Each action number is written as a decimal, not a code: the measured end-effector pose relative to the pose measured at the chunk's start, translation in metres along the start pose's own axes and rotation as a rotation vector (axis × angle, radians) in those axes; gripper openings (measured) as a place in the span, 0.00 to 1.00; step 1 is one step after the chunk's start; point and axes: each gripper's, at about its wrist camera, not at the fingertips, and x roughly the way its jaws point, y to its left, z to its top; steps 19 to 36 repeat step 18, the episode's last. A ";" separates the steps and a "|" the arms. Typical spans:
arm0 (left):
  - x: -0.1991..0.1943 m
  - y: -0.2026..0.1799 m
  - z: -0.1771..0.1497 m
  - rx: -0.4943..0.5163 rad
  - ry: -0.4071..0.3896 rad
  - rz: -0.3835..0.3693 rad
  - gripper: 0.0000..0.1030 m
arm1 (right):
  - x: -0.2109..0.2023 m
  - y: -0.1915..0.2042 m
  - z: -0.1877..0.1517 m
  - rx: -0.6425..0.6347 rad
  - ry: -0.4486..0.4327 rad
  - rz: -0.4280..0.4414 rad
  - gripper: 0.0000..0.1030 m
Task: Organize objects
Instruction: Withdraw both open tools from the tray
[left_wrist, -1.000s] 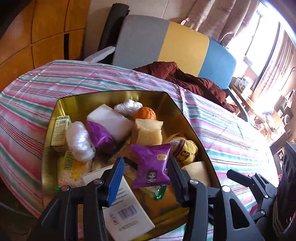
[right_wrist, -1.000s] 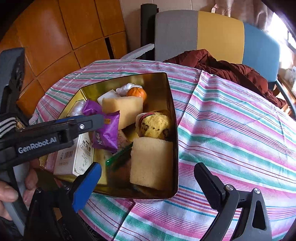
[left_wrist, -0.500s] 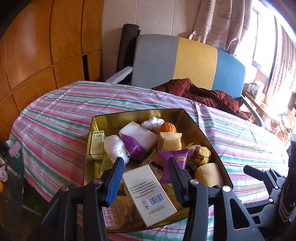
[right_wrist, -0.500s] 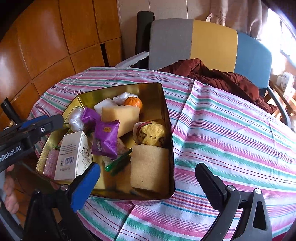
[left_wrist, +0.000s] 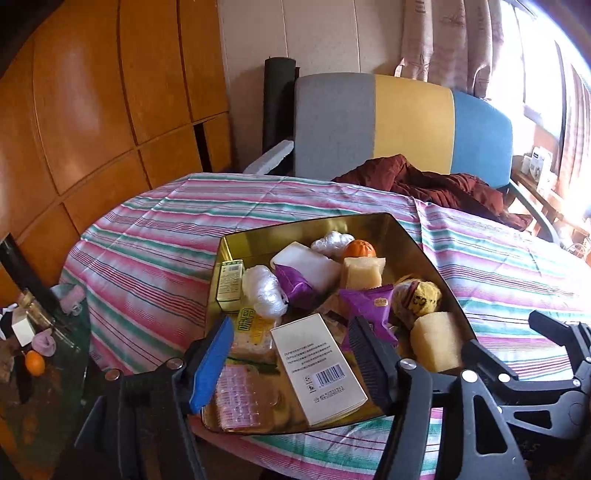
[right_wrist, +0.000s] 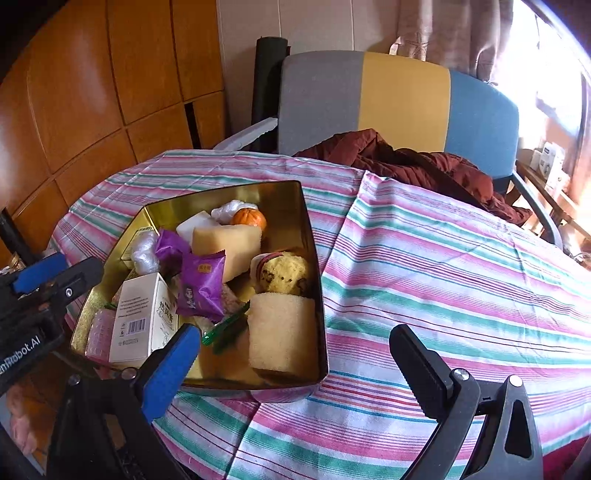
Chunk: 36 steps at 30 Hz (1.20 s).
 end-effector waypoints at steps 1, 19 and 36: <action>-0.001 0.001 -0.001 -0.006 -0.003 -0.007 0.64 | -0.002 0.000 0.000 0.003 -0.007 -0.003 1.00; -0.003 0.005 -0.007 -0.017 -0.048 -0.020 0.60 | -0.007 -0.001 -0.002 0.006 -0.012 -0.030 1.00; -0.003 0.005 -0.007 -0.017 -0.048 -0.020 0.60 | -0.007 -0.001 -0.002 0.006 -0.012 -0.030 1.00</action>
